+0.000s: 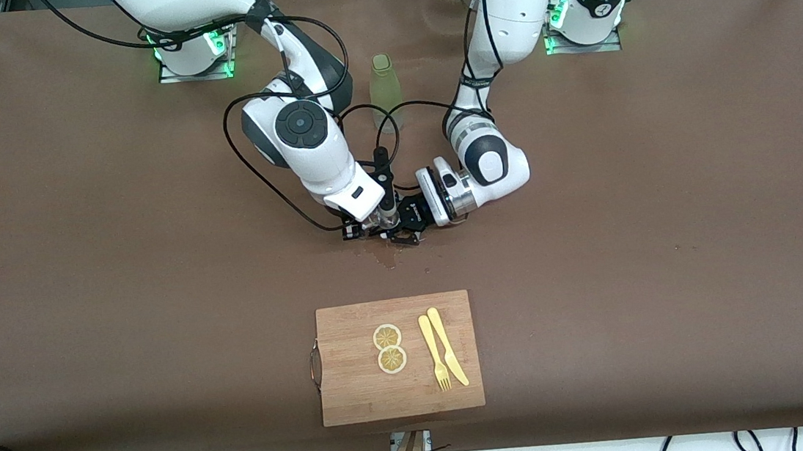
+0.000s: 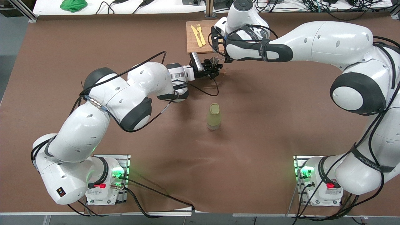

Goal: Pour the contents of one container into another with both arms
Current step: 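Tilt the glass cup with the right gripper, pouring into the held jigger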

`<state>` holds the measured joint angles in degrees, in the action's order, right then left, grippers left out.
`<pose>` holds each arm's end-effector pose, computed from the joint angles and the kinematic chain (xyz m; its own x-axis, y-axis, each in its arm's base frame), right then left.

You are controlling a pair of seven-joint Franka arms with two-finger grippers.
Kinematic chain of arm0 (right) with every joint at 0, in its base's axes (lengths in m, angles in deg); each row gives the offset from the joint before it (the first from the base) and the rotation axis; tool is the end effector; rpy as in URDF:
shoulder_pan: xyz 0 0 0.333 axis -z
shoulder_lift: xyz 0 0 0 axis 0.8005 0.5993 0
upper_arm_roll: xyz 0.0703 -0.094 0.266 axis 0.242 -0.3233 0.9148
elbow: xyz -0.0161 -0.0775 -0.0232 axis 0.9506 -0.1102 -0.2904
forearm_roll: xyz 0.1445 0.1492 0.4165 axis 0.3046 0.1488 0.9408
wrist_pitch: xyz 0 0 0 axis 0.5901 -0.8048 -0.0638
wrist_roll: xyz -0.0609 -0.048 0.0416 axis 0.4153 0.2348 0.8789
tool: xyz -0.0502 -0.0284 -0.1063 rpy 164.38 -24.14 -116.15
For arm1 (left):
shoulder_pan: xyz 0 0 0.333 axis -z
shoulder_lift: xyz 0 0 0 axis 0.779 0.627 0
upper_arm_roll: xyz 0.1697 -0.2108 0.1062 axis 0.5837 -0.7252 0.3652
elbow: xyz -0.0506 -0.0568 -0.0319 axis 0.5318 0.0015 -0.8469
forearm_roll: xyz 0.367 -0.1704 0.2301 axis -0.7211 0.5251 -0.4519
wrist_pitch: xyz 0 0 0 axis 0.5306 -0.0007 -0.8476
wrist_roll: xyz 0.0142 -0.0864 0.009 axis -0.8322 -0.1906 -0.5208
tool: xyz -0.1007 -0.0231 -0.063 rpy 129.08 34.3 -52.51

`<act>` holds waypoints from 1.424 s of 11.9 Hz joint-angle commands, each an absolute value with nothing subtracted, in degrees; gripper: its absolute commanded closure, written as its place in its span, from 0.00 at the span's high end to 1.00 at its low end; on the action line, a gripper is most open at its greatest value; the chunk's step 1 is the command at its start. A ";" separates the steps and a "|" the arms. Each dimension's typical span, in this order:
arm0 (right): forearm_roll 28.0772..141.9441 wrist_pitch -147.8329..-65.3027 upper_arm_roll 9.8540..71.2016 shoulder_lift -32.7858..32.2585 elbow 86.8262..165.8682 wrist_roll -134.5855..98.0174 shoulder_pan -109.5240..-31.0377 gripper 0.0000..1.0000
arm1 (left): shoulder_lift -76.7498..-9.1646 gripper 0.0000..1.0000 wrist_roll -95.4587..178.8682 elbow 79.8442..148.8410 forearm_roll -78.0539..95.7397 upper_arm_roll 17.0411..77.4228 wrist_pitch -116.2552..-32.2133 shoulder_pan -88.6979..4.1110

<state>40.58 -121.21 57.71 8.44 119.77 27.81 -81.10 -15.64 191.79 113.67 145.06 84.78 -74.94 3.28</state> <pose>0.5884 0.4645 0.2394 -0.0582 0.9959 0.0692 0.9949 0.0522 0.0859 0.5437 -0.4305 0.0062 0.1619 -0.1264 0.9787 -0.9360 -0.3339 0.1117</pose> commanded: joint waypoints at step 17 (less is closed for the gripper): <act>44.01 -123.73 58.11 7.82 120.31 26.60 -80.52 0.34 | -14.53 0.00 192.91 112.28 150.58 86.21 -75.90 5.43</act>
<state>41.13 -121.87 57.71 8.45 119.77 26.63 -81.33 -15.38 191.79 113.43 145.17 85.01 -75.15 3.75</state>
